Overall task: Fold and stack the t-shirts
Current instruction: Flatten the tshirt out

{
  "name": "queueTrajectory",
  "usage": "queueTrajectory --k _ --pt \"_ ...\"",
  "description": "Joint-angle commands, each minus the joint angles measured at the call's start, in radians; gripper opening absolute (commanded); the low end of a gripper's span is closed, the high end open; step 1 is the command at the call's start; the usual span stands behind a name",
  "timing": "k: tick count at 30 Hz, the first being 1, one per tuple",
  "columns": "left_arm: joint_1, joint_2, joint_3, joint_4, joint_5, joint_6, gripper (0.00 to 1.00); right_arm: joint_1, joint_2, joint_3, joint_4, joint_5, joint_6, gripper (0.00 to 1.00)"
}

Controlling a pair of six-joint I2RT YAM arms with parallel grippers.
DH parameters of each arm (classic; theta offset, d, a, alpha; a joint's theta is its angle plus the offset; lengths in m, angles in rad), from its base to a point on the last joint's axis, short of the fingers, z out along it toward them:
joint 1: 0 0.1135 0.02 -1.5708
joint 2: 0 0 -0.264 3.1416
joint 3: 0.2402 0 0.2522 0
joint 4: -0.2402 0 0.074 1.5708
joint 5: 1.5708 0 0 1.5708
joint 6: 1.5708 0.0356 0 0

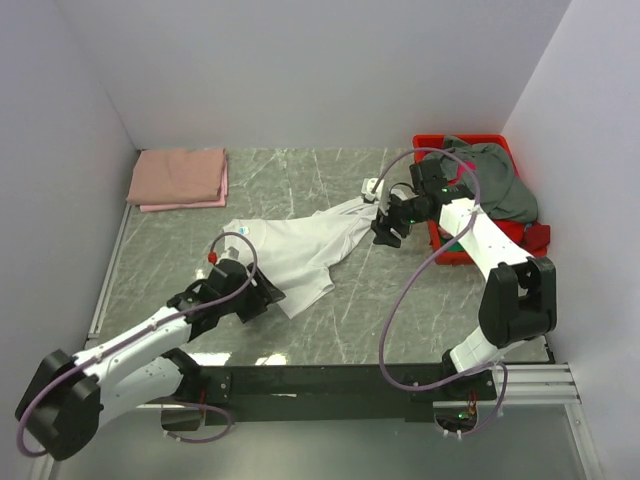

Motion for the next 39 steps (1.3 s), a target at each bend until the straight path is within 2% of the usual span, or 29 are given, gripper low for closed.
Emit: queueTrajectory --k 1,11,18,21,25,28,33,36,39 --pt "-0.015 0.083 0.039 0.052 -0.028 -0.121 0.67 -0.005 0.008 0.026 -0.021 0.009 -0.043 0.71" --pt "-0.112 0.201 0.013 0.127 -0.03 -0.248 0.56 -0.008 -0.006 -0.084 0.08 0.127 0.031 0.7" --pt "-0.15 0.295 0.059 0.108 -0.096 -0.277 0.5 -0.025 0.009 -0.119 0.111 0.129 -0.044 0.69" --pt "-0.157 0.346 0.065 0.116 -0.111 -0.273 0.39 -0.034 0.02 -0.118 0.111 0.133 -0.075 0.69" --pt "-0.164 0.379 0.067 0.116 -0.137 -0.267 0.11 -0.048 0.035 -0.119 0.105 0.153 -0.127 0.69" --pt "-0.169 0.354 0.076 0.09 -0.166 -0.256 0.01 -0.06 0.054 -0.109 0.097 0.168 -0.165 0.69" --pt "-0.172 0.239 0.081 -0.011 -0.212 -0.235 0.01 -0.062 0.135 -0.061 0.102 0.269 -0.214 0.68" --pt "-0.172 0.14 0.09 -0.082 -0.24 -0.225 0.01 -0.055 0.216 0.011 0.102 0.355 -0.19 0.66" --pt "-0.172 0.088 0.079 -0.085 -0.237 -0.218 0.01 -0.051 0.268 0.054 0.122 0.414 -0.159 0.66"
